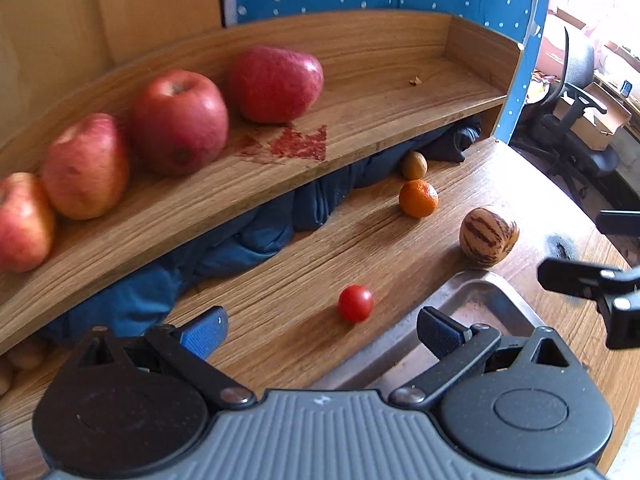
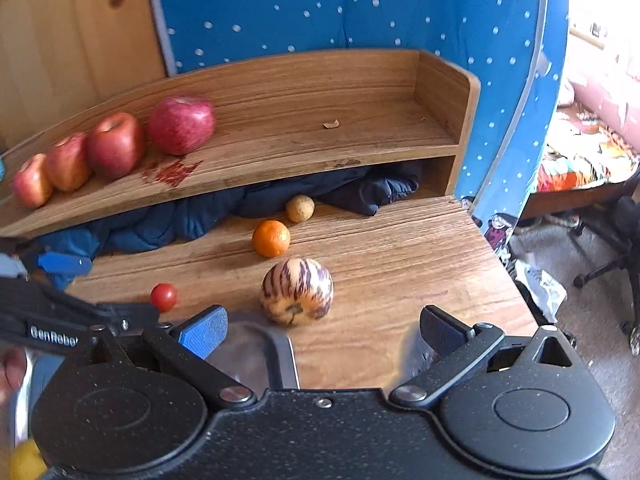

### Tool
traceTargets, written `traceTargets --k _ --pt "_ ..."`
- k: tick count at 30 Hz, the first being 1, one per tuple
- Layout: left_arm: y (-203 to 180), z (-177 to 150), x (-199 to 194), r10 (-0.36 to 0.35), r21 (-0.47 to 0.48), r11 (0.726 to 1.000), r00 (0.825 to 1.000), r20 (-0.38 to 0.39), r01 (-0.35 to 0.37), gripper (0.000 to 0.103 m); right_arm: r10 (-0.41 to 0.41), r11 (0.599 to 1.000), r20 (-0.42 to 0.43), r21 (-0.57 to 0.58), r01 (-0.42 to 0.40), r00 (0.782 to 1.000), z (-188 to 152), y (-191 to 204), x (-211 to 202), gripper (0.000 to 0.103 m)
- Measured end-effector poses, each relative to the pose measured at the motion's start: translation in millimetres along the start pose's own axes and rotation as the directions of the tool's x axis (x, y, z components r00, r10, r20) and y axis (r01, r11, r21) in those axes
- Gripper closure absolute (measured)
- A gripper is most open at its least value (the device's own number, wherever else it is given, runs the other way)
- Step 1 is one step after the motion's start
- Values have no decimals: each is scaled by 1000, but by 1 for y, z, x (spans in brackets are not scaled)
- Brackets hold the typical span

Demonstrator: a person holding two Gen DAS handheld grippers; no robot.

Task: Organize fruits
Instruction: 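Move both open tools toward the remaining pepino and cherry tomato, then grasp the red cherry tomato with the left tool while the right tool grasps the striped pepino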

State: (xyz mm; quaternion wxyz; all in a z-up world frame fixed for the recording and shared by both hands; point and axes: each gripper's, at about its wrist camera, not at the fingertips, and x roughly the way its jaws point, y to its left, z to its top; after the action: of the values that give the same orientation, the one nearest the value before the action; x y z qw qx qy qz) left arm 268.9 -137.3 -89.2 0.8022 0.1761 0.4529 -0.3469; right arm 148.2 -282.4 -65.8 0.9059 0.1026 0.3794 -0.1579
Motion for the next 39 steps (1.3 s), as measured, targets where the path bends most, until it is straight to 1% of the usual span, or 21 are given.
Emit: traceTargets --k 6,9,12,14,15,17,19,21,22,25,27,29,30,34,36,38,39 --pt "5 8 20 -50 7 999 998 -40 50 1 31 999 -42 46 -29 999 15 -1 28 1" --pt "9 10 25 -75 -5 997 996 -50 74 5 35 998 -57 51 -32 998 19 3 39 3" --pt "13 10 29 -104 -19 995 993 -55 103 12 45 997 -72 63 -40 996 21 5 47 7" --pt "15 10 30 -119 -18 993 992 -49 118 20 48 997 -78 63 -43 996 21 7 50 9" --pt "15 10 30 -123 -18 992 991 -46 123 21 49 997 -82 62 -44 995 21 8 52 10" --pt "16 9 30 -138 -19 990 990 -39 137 30 52 997 -91 61 -47 995 20 9 54 13" --pt "15 8 31 -151 -16 989 988 -40 150 33 53 997 -101 59 -47 993 19 10 57 17" --pt "13 8 31 -145 0 989 989 -32 145 35 50 997 -108 55 -44 993 19 10 60 21" --pt "11 8 31 -146 7 989 989 -32 146 39 50 998 -111 55 -44 993 19 10 61 21" --pt "9 7 30 -153 17 988 988 -29 154 46 50 997 -117 60 -43 992 20 9 66 29" --pt "7 7 30 -152 30 988 988 -31 153 51 46 997 -121 64 -39 992 20 8 68 37" --pt "4 8 30 -145 41 988 989 -35 146 60 45 997 -123 67 -37 991 20 8 69 42" --pt "3 8 30 -139 46 989 990 -38 140 62 45 997 -123 67 -37 991 20 9 69 44" --pt "0 8 30 -136 56 989 989 -52 139 63 42 998 -122 59 -35 992 19 9 70 47" --pt "-2 7 29 -138 64 988 989 -52 141 68 45 998 -117 59 -39 992 19 8 70 48" --pt "-4 7 29 -142 74 986 988 -55 146 76 46 998 -115 57 -40 992 19 8 70 48" --pt "-5 6 29 -147 76 986 988 -57 151 76 45 998 -113 55 -39 993 19 8 69 48"
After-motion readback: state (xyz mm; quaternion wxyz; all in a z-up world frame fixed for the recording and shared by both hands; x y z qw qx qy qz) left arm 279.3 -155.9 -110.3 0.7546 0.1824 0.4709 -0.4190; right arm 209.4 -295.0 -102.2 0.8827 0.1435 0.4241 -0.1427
